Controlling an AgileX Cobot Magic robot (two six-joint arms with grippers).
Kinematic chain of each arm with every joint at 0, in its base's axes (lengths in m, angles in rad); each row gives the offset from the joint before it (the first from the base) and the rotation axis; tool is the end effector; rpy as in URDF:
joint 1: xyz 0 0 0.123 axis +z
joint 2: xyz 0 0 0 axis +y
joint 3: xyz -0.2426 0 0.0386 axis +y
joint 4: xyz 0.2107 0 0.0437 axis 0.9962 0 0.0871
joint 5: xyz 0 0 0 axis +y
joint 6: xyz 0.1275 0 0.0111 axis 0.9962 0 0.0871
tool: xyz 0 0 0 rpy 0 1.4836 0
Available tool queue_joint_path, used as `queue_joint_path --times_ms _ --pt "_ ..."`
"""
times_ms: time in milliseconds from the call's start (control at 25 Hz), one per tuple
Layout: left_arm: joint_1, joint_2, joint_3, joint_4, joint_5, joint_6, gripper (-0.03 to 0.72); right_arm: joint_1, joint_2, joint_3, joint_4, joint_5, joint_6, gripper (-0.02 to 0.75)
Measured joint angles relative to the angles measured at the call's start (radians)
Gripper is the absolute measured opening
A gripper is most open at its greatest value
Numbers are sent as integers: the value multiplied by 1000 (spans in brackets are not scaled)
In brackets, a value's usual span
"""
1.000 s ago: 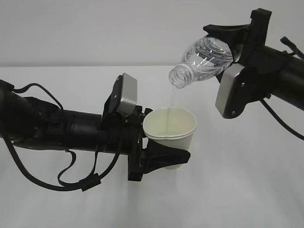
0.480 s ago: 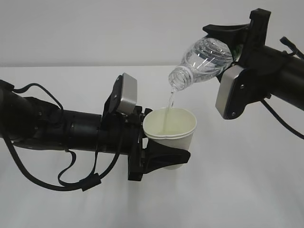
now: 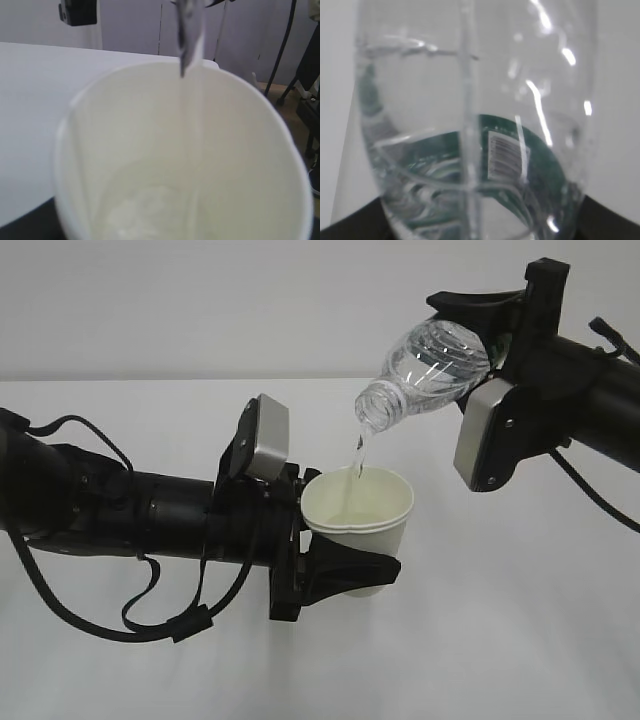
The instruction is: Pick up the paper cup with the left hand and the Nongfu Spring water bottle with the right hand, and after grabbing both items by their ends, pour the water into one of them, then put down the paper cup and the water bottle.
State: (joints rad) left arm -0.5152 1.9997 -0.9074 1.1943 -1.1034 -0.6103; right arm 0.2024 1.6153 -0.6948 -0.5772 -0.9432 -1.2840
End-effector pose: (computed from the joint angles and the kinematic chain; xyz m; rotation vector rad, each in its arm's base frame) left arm 0.2419 -0.2591 0.1345 1.2802 1.4426 -1.1264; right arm 0.3085 0.1210 0.2251 -1.4702 0.6405 -0.7854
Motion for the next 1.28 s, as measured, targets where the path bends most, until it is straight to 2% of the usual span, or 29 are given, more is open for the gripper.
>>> queue_joint_path --times_ms 1280 --pt "0 0 0 35 2 0 475 0 0 0 0 0 -2 400"
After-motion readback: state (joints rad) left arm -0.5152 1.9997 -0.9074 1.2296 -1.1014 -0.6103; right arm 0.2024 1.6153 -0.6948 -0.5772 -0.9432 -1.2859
